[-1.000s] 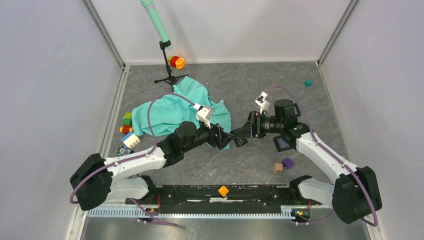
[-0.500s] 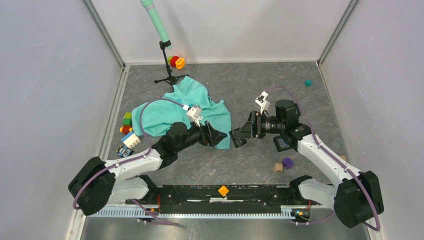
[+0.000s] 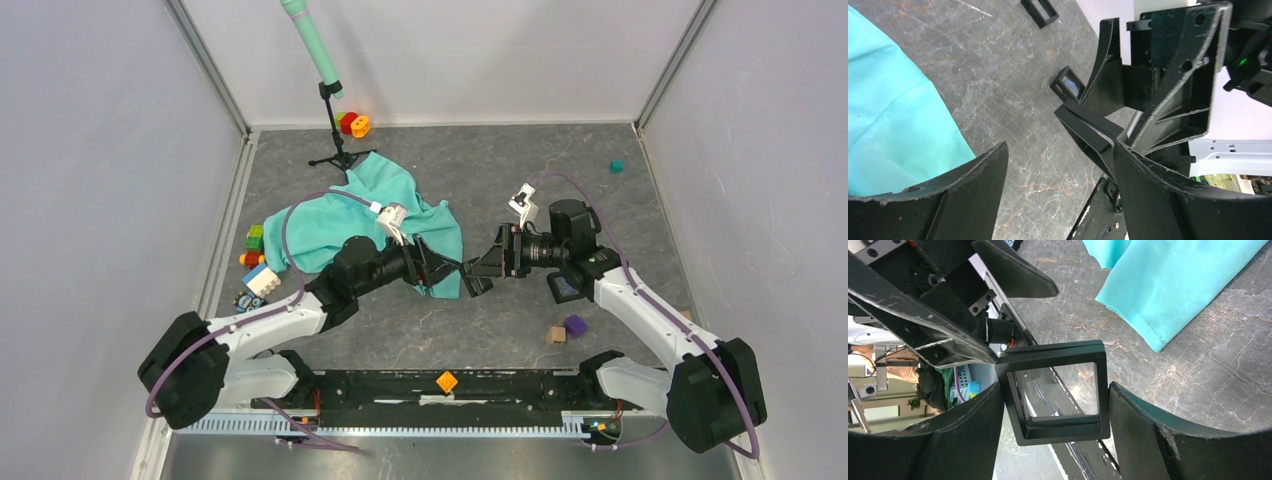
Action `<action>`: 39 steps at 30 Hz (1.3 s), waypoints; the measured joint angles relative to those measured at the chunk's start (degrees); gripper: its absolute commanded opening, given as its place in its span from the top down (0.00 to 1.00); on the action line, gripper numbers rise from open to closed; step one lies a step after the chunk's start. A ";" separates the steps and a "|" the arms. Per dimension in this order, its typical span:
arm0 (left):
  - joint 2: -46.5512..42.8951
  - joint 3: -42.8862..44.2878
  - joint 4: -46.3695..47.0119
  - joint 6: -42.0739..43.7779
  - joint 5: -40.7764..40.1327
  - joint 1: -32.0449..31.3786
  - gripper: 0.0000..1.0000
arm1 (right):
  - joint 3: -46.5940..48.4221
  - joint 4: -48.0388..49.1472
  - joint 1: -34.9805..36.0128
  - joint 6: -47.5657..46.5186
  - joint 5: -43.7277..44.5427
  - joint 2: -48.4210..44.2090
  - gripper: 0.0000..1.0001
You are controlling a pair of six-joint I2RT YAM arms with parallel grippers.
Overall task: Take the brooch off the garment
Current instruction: Open the brooch box.
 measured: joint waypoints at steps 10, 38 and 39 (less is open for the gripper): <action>4.31 2.29 0.22 -1.68 1.92 0.07 0.40 | 0.00 -0.46 -0.22 -0.11 0.63 0.17 0.41; 4.50 -0.20 0.26 -7.87 6.84 3.76 0.46 | 0.04 -0.22 -2.27 0.87 1.25 0.74 0.42; 5.29 -0.09 1.05 -8.28 7.48 3.76 0.46 | 0.04 -0.24 -2.27 0.87 1.25 0.76 0.42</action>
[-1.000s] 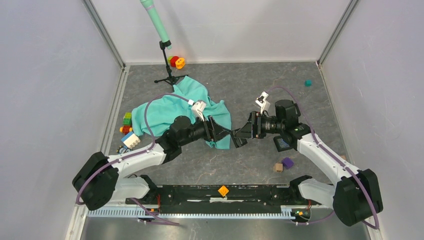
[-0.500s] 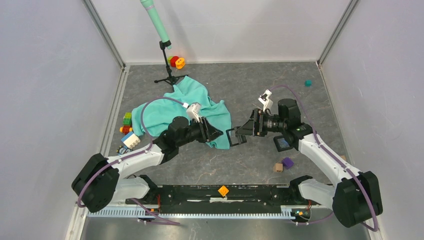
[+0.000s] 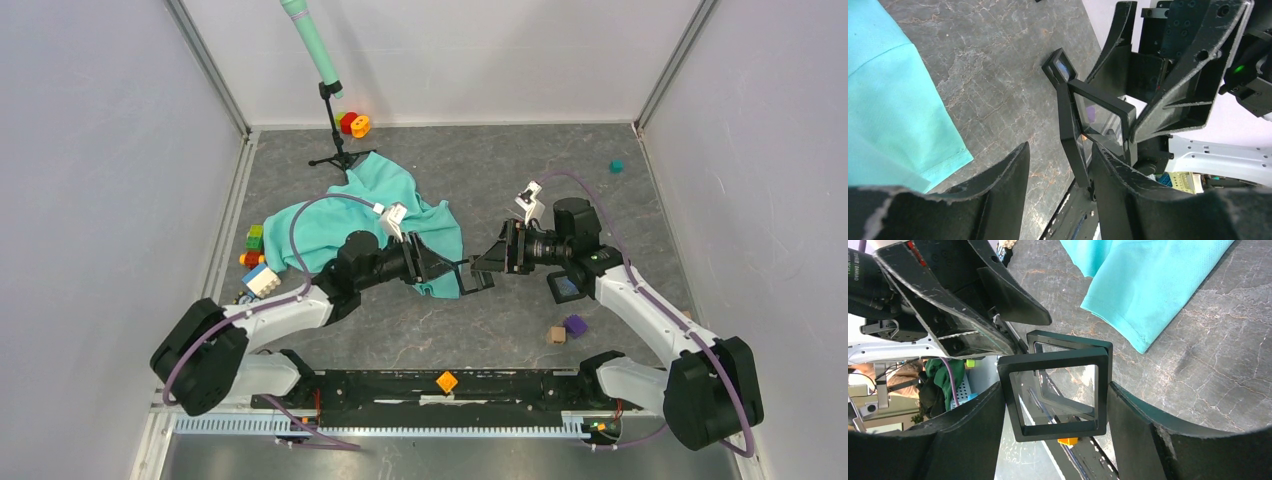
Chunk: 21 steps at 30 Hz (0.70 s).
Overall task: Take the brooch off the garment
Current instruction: Open the brooch box.
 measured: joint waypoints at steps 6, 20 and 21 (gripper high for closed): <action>6.36 0.87 4.46 -3.26 3.19 0.00 0.55 | 0.00 0.04 0.00 0.02 -0.04 0.02 0.43; 9.35 1.99 1.60 -5.49 2.67 0.94 0.93 | 2.16 -7.89 -0.66 -8.66 9.27 0.07 0.18; 9.35 2.14 0.24 -5.03 2.16 1.01 0.94 | 2.34 -9.05 -0.76 -9.60 10.99 0.07 0.16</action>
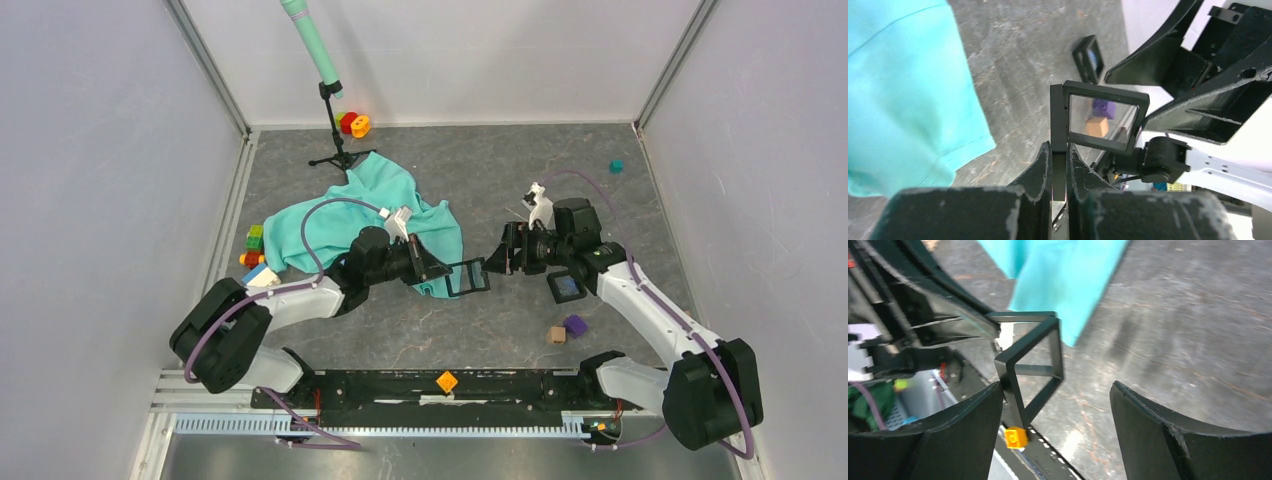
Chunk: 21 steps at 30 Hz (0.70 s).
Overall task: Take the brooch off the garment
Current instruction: Open the brooch box.
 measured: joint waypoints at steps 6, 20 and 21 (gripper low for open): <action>-1.29 0.52 -6.43 2.10 -2.45 0.00 0.93 | 0.24 -5.03 -0.50 -4.66 8.59 -0.90 0.21; -1.36 2.08 -6.67 2.54 -2.27 0.28 0.93 | -3.67 -0.11 0.79 -9.46 0.98 -6.34 0.39; -1.36 2.08 -6.64 2.54 -2.27 0.28 0.93 | -3.67 -0.13 0.81 -9.49 0.96 -6.34 0.42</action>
